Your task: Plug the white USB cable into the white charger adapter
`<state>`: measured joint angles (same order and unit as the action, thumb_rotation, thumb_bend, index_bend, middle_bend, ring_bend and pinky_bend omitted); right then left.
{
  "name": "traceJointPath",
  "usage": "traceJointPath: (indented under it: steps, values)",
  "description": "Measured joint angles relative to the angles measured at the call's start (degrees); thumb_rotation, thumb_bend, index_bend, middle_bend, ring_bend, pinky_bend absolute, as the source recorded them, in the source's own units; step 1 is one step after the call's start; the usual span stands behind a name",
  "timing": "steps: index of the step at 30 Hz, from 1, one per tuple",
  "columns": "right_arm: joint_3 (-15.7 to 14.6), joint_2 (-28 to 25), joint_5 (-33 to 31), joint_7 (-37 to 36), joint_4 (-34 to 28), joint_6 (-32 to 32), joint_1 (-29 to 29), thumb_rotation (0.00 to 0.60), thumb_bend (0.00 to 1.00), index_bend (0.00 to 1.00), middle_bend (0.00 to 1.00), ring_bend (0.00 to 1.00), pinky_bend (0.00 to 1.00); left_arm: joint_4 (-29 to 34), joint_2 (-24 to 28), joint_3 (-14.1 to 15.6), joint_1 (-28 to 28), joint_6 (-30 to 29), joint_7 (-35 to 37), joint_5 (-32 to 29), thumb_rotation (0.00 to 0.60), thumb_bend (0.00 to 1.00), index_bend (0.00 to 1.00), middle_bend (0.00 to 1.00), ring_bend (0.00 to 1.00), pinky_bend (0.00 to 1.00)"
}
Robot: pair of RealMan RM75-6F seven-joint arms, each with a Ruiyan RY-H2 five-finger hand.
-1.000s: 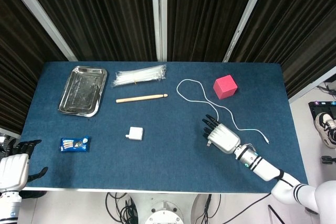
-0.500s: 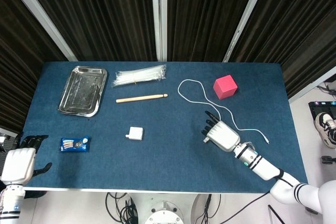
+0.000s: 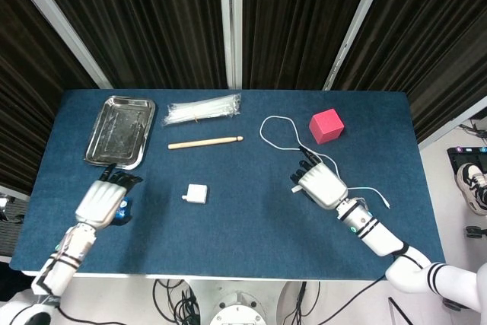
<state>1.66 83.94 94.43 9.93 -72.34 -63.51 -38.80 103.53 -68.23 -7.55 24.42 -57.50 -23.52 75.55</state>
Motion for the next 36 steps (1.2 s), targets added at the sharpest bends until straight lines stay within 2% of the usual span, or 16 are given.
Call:
traceJointPath:
  steps: [8,14,29,36]
  values:
    - [3.1,-3.0,-3.2,1.1,-5.1,1.6,-1.3,0.6,0.35,0.63,0.56,0.3,0.0,-6.5,-11.4,-1.9,8.7,6.1,-4.6,-7.7,0.6,0.16,0.21,0.22,0.15,0.01]
    - [4.3,-4.6,-5.2,2.2,-7.3,2.4,-1.7,0.6,0.35,0.63,0.55,0.3,0.0,-10.8,-16.3,-2.3,12.8,7.5,-6.3,-11.0,0.6,0.19,0.22,0.22,0.15,0.01]
    - [3.4,-4.4,-5.2,-0.9,-4.9,1.8,-0.9,0.6,0.35,0.64,0.55,0.3,0.0,-16.3,-21.3,-0.7,18.9,9.7,-9.5,-15.6,0.6,0.3,0.27,0.23,0.15,0.0]
    - [3.0,-4.1,-5.1,-2.4,-3.5,1.3,-0.5,0.6,0.35,0.64,0.55,0.3,0.0,-17.3,-21.8,0.1,20.3,9.7,-9.8,-16.9,0.6,0.31,0.27,0.24,0.15,0.0]
